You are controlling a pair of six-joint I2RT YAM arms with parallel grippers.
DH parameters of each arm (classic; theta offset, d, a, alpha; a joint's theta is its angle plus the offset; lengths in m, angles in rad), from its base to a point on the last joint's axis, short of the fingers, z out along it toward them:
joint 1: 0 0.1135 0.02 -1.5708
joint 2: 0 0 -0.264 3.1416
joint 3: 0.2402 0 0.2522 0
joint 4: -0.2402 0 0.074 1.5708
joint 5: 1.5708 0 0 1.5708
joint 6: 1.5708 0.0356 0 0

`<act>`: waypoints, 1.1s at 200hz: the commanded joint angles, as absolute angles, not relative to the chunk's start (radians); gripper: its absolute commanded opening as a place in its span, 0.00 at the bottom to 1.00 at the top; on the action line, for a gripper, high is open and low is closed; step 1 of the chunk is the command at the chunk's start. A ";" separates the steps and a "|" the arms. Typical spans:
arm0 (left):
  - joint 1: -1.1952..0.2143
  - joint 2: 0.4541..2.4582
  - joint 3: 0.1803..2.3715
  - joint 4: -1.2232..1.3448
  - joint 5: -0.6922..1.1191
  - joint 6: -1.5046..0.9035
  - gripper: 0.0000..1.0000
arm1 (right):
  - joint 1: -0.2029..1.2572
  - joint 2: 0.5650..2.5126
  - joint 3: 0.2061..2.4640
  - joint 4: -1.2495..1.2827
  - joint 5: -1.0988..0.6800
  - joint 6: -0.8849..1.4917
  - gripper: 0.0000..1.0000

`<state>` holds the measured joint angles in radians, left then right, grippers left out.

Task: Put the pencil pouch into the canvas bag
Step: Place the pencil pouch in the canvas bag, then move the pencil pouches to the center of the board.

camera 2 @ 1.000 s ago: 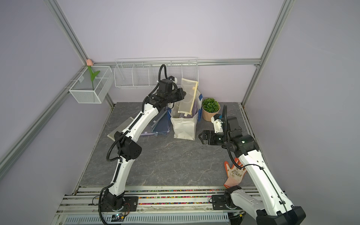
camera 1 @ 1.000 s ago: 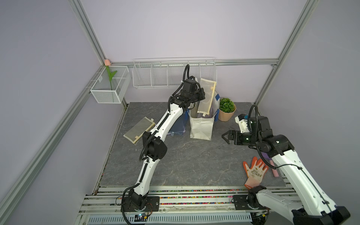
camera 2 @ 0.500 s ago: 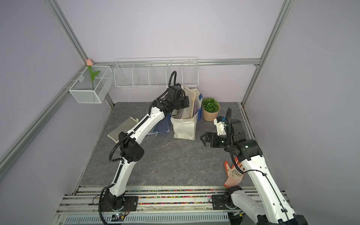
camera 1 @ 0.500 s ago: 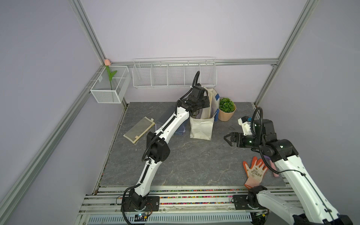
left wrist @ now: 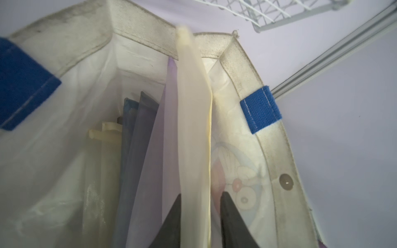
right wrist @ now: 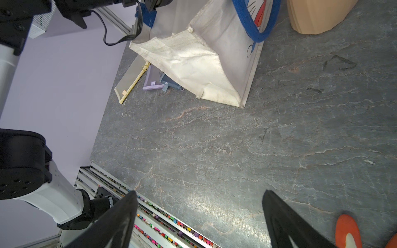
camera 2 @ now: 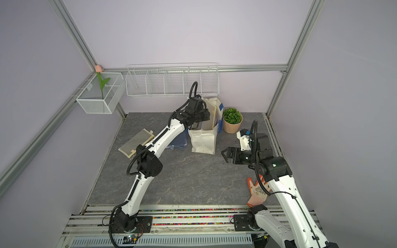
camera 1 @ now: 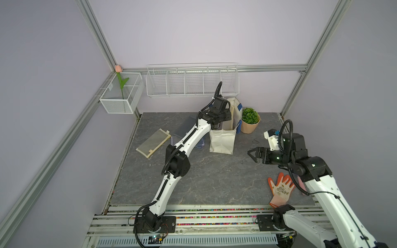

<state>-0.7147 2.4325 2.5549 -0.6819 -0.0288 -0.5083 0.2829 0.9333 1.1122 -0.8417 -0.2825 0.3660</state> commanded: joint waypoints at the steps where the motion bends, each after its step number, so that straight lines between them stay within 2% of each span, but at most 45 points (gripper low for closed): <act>1: -0.716 2.388 2.593 -0.707 -0.034 -0.481 0.42 | 0.278 0.925 1.097 -0.827 -0.296 0.379 0.92; 28: -0.716 2.269 2.492 -0.713 -0.022 -0.450 0.55 | 0.279 0.935 1.102 -0.807 -0.288 0.391 0.93; 59: -0.715 2.056 2.280 -0.665 0.076 -0.463 0.68 | 0.291 0.957 1.125 -0.814 -0.268 0.372 0.93; 80: -0.703 1.880 2.071 -0.617 0.139 -0.485 0.77 | 0.329 0.975 1.161 -0.832 -0.225 0.335 0.89; 104: -0.620 1.700 1.792 -0.575 0.222 -0.555 0.83 | 0.395 1.010 1.194 -0.837 -0.176 0.311 0.89; 133: -0.477 1.585 1.538 -0.618 0.273 -0.546 0.86 | 0.488 1.073 1.211 -0.782 -0.143 0.347 0.89; 160: -0.344 1.557 1.374 -0.570 0.311 -0.535 0.87 | 0.596 1.160 1.237 -0.727 -0.098 0.396 0.89; 183: -0.250 1.627 1.343 -0.501 0.330 -0.540 0.86 | 0.671 1.240 1.267 -0.691 -0.081 0.432 0.89; 201: -0.207 1.752 1.388 -0.447 0.342 -0.540 0.81 | 0.711 1.284 1.285 -0.662 -0.080 0.455 0.89; 220: -0.198 1.924 1.538 -0.485 0.343 -0.513 0.79 | 0.752 1.321 1.292 -0.631 -0.086 0.481 0.89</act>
